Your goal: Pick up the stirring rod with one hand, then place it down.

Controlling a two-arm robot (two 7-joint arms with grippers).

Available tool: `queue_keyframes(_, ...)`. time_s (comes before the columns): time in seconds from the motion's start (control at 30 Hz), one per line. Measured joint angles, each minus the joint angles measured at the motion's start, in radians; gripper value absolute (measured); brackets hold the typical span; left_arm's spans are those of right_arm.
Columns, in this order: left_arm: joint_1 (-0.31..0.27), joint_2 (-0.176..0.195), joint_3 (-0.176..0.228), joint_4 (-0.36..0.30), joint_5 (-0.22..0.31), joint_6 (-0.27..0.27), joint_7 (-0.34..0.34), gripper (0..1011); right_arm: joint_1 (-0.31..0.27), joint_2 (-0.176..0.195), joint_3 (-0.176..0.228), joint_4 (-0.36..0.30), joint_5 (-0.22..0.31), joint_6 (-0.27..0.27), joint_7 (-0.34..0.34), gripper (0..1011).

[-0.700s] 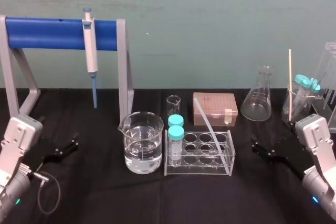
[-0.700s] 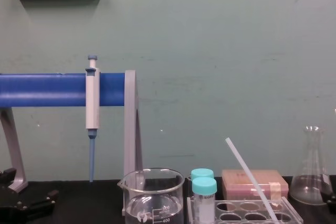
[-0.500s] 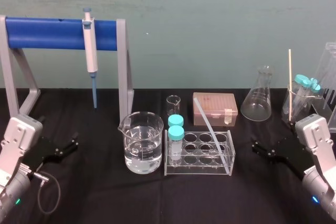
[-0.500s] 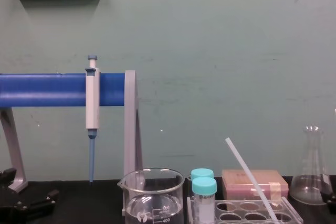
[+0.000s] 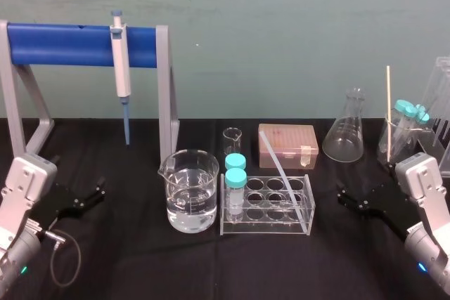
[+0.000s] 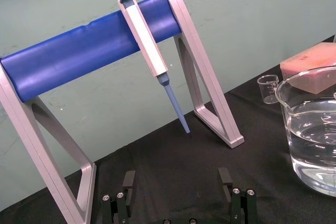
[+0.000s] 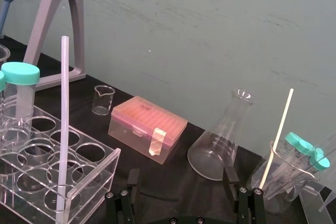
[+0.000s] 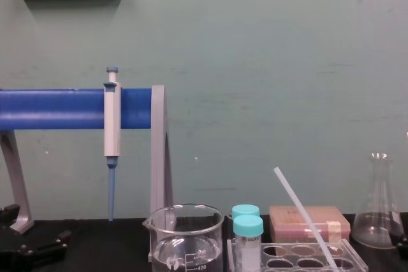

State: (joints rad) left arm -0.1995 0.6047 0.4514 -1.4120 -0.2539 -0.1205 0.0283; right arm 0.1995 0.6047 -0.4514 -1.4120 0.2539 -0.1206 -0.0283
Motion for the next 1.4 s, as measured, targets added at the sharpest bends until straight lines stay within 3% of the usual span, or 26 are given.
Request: queue_keyframes(1.4,0.0,0.0,0.0,0.0,0.0,0.0,0.0,1000,0.0,0.0,0.0,0.0,0.0,0.0,0.0,1000)
